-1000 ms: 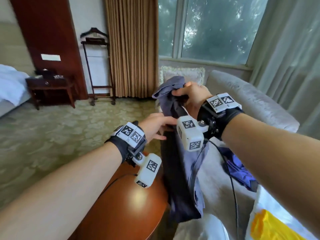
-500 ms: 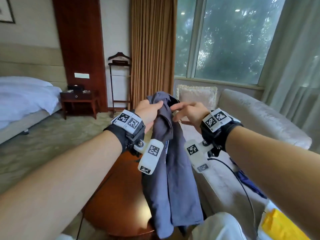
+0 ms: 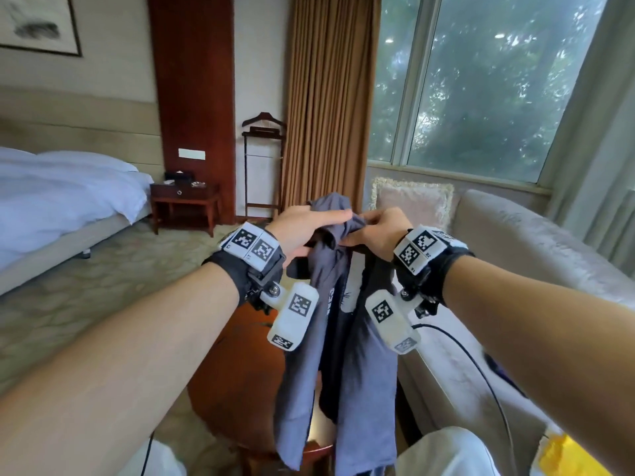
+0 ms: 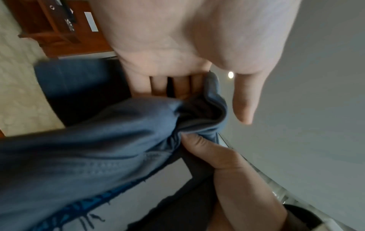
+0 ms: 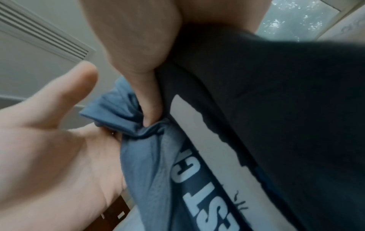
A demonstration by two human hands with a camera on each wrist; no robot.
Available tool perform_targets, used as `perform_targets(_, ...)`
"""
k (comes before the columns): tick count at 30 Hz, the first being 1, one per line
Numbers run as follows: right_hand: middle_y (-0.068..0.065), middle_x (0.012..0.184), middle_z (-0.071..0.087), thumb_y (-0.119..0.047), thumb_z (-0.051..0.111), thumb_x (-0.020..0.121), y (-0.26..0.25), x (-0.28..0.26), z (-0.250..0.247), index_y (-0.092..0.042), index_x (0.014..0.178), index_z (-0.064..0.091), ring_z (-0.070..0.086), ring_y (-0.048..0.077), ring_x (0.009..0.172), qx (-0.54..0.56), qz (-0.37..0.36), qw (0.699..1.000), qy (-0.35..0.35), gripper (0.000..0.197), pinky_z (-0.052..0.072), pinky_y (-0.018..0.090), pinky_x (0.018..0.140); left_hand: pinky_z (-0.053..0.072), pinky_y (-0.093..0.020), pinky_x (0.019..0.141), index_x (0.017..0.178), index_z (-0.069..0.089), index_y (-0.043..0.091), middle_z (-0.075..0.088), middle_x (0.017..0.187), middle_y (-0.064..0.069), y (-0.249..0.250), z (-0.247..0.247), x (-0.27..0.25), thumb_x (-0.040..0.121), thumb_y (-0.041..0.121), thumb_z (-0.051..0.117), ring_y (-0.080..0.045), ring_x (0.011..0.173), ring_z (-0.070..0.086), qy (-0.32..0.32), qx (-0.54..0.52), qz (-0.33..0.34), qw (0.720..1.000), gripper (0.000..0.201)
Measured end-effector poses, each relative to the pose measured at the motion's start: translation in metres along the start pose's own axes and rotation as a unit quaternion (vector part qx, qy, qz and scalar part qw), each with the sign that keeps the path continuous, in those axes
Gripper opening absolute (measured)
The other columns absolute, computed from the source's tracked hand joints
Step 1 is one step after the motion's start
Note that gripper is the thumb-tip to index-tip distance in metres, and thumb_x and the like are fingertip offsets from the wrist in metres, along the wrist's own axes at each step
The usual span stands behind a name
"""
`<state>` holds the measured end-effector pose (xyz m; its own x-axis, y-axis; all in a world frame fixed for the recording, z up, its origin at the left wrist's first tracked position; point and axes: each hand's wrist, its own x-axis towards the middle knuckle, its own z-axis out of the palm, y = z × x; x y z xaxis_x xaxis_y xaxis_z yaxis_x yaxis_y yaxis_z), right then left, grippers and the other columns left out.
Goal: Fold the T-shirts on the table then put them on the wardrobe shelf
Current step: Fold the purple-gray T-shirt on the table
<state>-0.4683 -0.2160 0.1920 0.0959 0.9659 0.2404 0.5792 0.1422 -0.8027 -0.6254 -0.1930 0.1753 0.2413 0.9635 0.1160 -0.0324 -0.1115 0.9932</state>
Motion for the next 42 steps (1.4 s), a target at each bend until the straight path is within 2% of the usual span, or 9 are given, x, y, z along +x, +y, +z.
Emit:
perform_targets(7,0.011,0.078,0.059,-0.01,0.074,0.075,0.004,0.008,-0.002,0.012,0.099,0.066,0.056,0.02,0.074,0.097,0.065,0.991,0.072,0.033,0.051,0.036,0.066,0.048,-0.04,0.101,0.128,0.053,0.015,0.062,0.124,0.004,-0.035,-0.004,-0.006,0.046,0.032,0.093,-0.016,0.113,0.059,-0.041,0.287,0.031,0.957,0.093)
perform_targets(13,0.006,0.075,0.066,-0.029,0.077,0.069,0.004,0.013,-0.023,-0.007,0.085,0.07,0.061,0.018,0.064,0.048,0.101,0.988,0.109,0.028,0.052,0.026,0.06,0.044,-0.024,0.078,0.1,0.068,0.005,0.066,0.098,-0.01,-0.046,-0.002,-0.002,0.088,0.003,0.067,-0.018,0.093,0.06,0.023,0.21,0.076,0.975,0.012)
perform_targets(16,0.012,0.112,0.06,-0.05,0.076,0.051,0.008,0.011,-0.025,-0.018,0.104,0.063,0.062,0.027,0.093,-0.16,0.135,0.97,0.122,0.064,0.054,0.039,0.085,0.042,-0.026,0.079,0.104,0.065,0.004,0.065,0.099,-0.01,-0.026,-0.003,-0.004,0.093,0.004,0.061,-0.017,0.091,0.058,0.043,0.179,0.115,0.976,0.012)
perform_targets(21,0.003,0.147,0.035,-0.02,0.079,0.071,0.006,0.007,-0.012,-0.034,0.138,0.043,0.043,0.026,0.129,-0.154,-0.023,0.986,0.053,0.076,0.04,0.041,0.108,0.051,-0.03,0.083,0.094,0.067,0.015,0.07,0.091,-0.003,-0.001,0.008,-0.012,0.091,0.012,0.065,-0.018,0.088,0.065,-0.011,0.221,0.162,0.962,0.005)
perform_targets(25,0.011,0.106,0.072,0.004,0.064,0.084,0.001,-0.003,-0.013,-0.015,0.092,0.075,0.063,0.014,0.093,-0.026,-0.082,0.995,-0.041,0.023,0.054,0.026,0.086,0.052,-0.029,0.085,0.103,0.07,0.002,0.072,0.097,-0.014,0.002,-0.003,-0.016,0.086,0.016,0.07,-0.012,0.085,0.065,0.004,0.229,0.16,0.96,0.022)
perform_targets(29,0.003,0.067,0.061,-0.006,0.055,0.091,-0.001,0.003,-0.018,-0.015,0.07,0.066,0.057,0.017,0.067,0.064,-0.028,0.995,0.07,0.026,0.048,0.021,0.059,0.041,-0.017,0.058,0.088,0.07,-0.006,0.067,0.078,-0.01,-0.002,-0.026,-0.023,0.075,0.014,0.081,-0.009,0.065,0.057,0.031,0.321,0.117,0.939,0.026)
perform_targets(35,0.01,0.087,0.057,-0.034,0.043,0.099,-0.003,0.01,-0.034,-0.016,0.099,0.063,0.051,0.022,0.08,-0.037,0.024,0.986,0.161,0.028,0.034,0.025,0.072,0.05,-0.032,0.076,0.087,0.073,0.005,0.07,0.095,-0.01,-0.009,-0.063,-0.029,0.064,0.026,0.086,-0.027,0.092,0.065,0.025,0.48,-0.026,0.877,0.034)
perform_targets(38,0.013,0.106,0.065,-0.041,0.045,0.093,-0.002,0.013,-0.04,-0.01,0.114,0.066,0.058,0.025,0.092,-0.021,0.058,0.981,0.186,0.043,0.04,0.027,0.079,0.052,-0.033,0.075,0.086,0.069,0.001,0.069,0.093,-0.009,-0.01,-0.073,-0.028,0.068,0.026,0.085,-0.025,0.089,0.064,0.065,0.434,-0.035,0.898,0.034)
perform_targets(42,0.009,0.091,0.063,-0.043,0.056,0.082,0.002,0.012,-0.043,-0.014,0.092,0.063,0.058,0.028,0.084,0.033,0.09,0.974,0.203,0.032,0.044,0.031,0.08,0.034,-0.025,0.056,0.085,0.066,0.001,0.058,0.079,-0.006,-0.017,-0.081,-0.029,0.083,0.026,0.077,-0.018,0.073,0.052,0.158,0.346,0.018,0.925,0.028)
